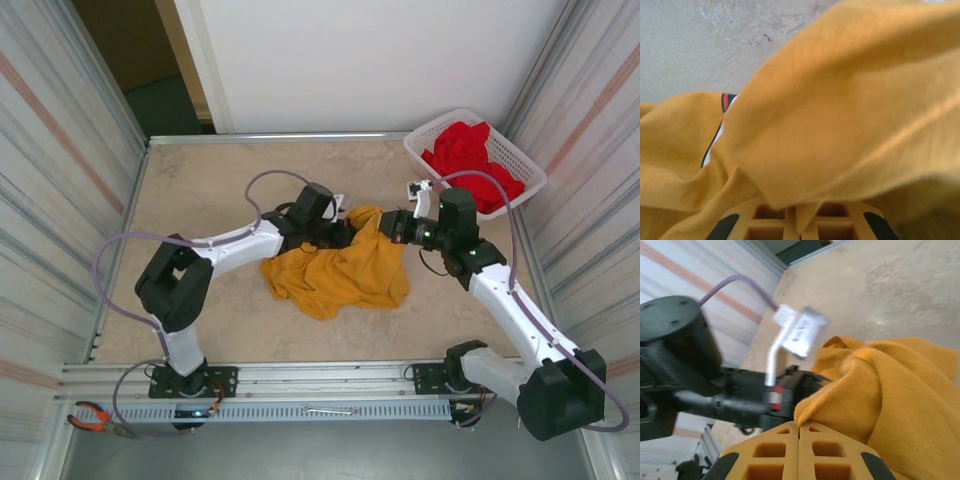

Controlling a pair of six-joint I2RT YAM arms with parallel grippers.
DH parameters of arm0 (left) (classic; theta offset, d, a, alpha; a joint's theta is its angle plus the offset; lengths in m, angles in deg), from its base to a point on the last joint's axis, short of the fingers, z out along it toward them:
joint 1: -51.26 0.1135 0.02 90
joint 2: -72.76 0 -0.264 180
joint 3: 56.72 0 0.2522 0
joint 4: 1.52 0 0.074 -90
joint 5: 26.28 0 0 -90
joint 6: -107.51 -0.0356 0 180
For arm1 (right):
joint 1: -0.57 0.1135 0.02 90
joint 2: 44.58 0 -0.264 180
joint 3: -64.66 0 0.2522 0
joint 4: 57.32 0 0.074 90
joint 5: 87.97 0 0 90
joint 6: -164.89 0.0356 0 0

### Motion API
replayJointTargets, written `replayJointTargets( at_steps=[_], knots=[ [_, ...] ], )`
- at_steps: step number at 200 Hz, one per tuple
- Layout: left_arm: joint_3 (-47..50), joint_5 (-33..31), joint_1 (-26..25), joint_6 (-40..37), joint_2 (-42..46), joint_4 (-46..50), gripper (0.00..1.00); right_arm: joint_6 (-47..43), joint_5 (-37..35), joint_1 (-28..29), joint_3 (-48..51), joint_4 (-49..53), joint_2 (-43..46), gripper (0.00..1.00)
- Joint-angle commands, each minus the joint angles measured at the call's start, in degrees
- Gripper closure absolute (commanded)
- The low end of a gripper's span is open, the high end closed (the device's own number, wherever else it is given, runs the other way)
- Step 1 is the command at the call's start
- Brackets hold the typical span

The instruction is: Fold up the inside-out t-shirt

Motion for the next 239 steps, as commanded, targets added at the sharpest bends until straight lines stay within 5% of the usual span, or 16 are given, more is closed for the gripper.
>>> replayJointTargets(
  at_steps=[1, 59, 80, 98, 152, 214, 239],
  knots=[
    [3.43, 7.35, 4.03, 0.99, 7.62, -7.75, 1.0, 1.2, -2.81, -2.32, 3.26, -0.58, 0.6, 1.0],
    [4.84, 29.38, 9.94, 3.66, 14.4, -20.21, 1.0, 6.78, -11.93, -2.17, 5.95, -5.58, -13.0, 1.0],
    [6.13, 30.0, 10.03, 4.31, 15.59, -23.92, 1.0, 5.61, -12.25, -0.58, 1.91, -0.34, -13.73, 0.63],
    [6.42, 30.4, 10.36, 4.86, 15.65, -25.11, 1.0, 3.27, -15.98, 1.69, -0.32, 5.58, -7.6, 0.45],
    [5.12, 33.39, 10.58, 6.18, 13.75, -27.0, 1.0, -6.02, -17.59, 5.3, -4.45, 12.13, 4.42, 0.24],
    [3.36, 34.23, 10.58, 5.45, 14.47, -24.47, 1.0, -12.12, -13.66, 8.57, -10.73, 8.87, -7.64, 0.26],
    [3.16, 35.18, 10.54, 6.05, 14.35, -24.91, 1.0, -10.94, -13.2, 8.16, -11.86, 5.05, -12.32, 0.46]
  ],
)
